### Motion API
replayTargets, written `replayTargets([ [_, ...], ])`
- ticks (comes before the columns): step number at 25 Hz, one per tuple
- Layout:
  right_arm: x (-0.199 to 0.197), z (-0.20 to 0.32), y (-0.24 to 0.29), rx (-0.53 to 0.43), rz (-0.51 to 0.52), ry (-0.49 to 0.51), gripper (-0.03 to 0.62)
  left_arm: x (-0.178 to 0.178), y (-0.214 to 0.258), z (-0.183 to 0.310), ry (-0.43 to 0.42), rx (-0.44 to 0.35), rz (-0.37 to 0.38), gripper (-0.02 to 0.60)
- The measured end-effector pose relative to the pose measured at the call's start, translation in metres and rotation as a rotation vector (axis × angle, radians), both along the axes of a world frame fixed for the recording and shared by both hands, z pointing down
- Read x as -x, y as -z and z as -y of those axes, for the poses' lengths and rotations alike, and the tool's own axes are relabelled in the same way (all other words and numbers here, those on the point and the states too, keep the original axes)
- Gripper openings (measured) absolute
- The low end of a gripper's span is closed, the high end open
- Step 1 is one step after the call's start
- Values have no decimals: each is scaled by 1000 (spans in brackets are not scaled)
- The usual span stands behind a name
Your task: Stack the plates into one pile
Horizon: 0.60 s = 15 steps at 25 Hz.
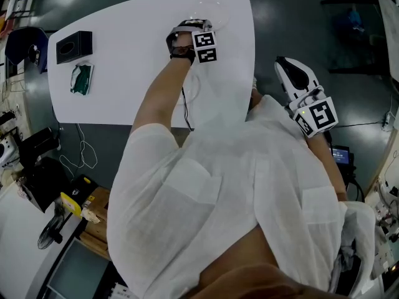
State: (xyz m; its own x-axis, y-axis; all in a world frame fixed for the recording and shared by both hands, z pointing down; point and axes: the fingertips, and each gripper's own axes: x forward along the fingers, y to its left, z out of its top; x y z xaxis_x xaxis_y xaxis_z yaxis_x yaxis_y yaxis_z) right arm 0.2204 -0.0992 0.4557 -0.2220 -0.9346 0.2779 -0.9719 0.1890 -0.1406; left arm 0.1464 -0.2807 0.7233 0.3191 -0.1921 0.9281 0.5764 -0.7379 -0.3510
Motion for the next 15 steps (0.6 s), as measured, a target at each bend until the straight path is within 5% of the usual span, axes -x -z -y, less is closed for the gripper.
replayTargets([
  [15,6,-6,15,-1,-8,16,32,13,12,-20,-70,-79,82,69],
])
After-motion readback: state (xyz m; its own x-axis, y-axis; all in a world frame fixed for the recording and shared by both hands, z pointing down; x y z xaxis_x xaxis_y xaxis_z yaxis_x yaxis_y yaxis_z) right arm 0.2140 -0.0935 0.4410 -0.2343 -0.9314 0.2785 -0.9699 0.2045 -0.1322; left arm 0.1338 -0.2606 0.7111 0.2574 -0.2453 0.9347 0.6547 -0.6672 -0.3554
